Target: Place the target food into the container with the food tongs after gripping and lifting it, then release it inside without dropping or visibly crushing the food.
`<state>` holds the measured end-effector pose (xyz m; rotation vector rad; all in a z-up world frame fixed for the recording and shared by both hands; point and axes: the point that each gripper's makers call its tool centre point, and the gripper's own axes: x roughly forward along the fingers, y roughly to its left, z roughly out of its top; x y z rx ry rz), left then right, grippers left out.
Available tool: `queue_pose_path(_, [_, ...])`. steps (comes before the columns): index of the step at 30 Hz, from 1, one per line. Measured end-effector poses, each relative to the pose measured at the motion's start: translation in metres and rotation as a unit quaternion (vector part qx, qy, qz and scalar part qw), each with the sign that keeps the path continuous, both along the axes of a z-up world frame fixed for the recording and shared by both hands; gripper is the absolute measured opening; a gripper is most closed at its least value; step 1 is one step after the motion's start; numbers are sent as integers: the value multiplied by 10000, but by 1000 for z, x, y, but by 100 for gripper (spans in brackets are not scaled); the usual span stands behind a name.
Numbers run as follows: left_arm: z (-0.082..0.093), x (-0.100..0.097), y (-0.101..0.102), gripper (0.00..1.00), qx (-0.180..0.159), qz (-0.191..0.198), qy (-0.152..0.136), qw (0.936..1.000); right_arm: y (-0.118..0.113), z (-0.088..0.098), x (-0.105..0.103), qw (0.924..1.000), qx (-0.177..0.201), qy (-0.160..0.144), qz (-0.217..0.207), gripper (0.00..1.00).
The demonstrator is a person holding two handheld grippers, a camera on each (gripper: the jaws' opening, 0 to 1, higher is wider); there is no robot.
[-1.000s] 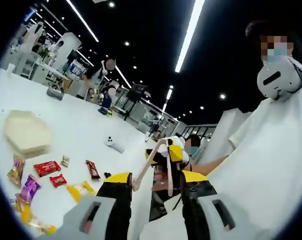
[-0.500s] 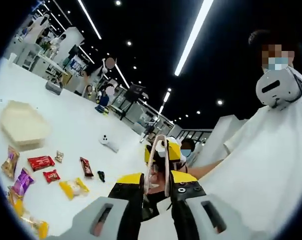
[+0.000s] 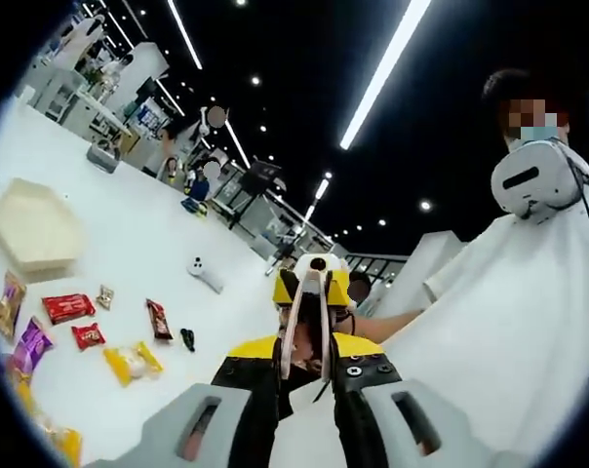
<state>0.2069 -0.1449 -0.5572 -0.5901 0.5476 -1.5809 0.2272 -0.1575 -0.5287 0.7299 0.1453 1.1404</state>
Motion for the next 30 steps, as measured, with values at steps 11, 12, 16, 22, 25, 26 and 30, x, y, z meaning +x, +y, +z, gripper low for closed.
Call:
queue_pose_path(11, [6,11,-35,16,169,239,322,9991,-18,-3,13,9984,297,341,351,21])
queue_pose_path(12, [7,11,-37,16,203,239,334,9989,-18,-4,12,9981,320,354,398,21])
queue_pose_path(16, [10,15,-43,16,279,288,306,9987,-14,-6,5,9967,295,283,704,22])
queue_pose_path(22, [10,17,-50,17,364,336,469,9977,-14,4,6,9920,749,371,944,24])
queue_pose_path(25, [14,15,-57,19,318,322,475,9978,-19,11,6,9911,846,366,965,26])
queue_pose_path(26, [14,14,-58,20,326,315,439,9980,-20,12,6,9910,861,368,961,27])
queue_pose_path(30, [19,19,-65,25,270,459,509,9973,-30,16,15,9898,971,537,892,29])
